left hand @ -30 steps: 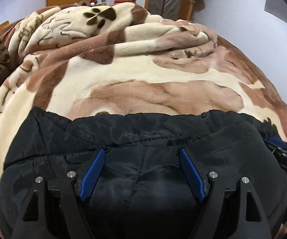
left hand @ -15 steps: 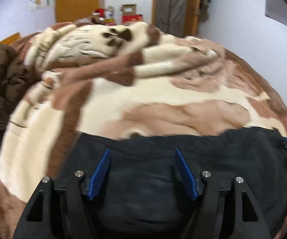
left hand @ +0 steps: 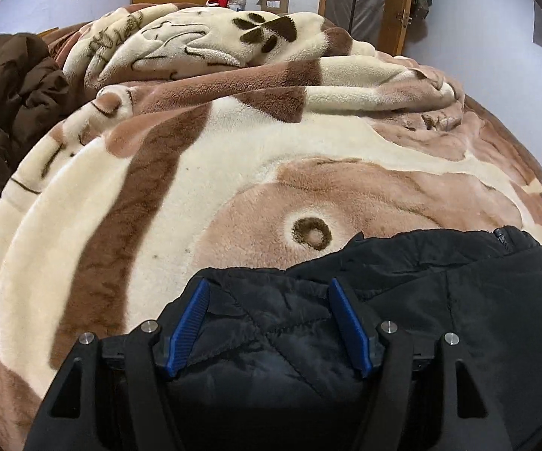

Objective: Fold large clothes

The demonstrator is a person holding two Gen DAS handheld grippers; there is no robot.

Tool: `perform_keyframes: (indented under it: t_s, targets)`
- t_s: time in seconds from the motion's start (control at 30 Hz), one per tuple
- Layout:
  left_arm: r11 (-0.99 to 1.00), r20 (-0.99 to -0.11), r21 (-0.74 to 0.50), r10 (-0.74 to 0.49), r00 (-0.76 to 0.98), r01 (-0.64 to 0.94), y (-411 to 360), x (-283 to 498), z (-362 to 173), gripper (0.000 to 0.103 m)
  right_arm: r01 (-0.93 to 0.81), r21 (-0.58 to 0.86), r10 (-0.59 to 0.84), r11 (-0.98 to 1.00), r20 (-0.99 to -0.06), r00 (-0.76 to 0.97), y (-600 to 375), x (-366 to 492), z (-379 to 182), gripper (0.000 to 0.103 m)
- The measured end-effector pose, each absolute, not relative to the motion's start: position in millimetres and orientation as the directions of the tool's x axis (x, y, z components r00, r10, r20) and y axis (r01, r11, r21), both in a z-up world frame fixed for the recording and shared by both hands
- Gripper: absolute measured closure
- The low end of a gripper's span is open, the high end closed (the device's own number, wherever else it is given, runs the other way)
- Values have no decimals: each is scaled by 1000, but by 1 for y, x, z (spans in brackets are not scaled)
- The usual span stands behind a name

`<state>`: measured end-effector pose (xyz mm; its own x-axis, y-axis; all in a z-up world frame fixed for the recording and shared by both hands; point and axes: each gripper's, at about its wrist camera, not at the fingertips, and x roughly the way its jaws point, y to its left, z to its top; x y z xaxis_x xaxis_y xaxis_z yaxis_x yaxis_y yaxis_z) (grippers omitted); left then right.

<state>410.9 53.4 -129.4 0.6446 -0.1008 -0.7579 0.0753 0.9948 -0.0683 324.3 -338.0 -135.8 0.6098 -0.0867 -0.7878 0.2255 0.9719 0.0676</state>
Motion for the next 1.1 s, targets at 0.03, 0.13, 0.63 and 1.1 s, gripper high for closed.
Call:
perform_keyframes:
  t_s: [0.03,0.13,0.63,1.1]
  targets:
    - [995,-756,-71,-102,647,74,54,410,-130,34,227,62,-92,972,-786,612,-336,323,-136,40]
    - [995,-753,-68,-99,651,72,53,409,-133,34,229,55,-100,972,-783,614,-335,323,-138,40]
    - [993,-725,-90,-120,678,80,57,379,-60,36,227,20,-128,974,-775,619,-322,296,-77,40]
    - [953,-768,-114,-264,583,280,-29,339,-102,34,44,46,8,998,-785,620,-258,267,-88,40]
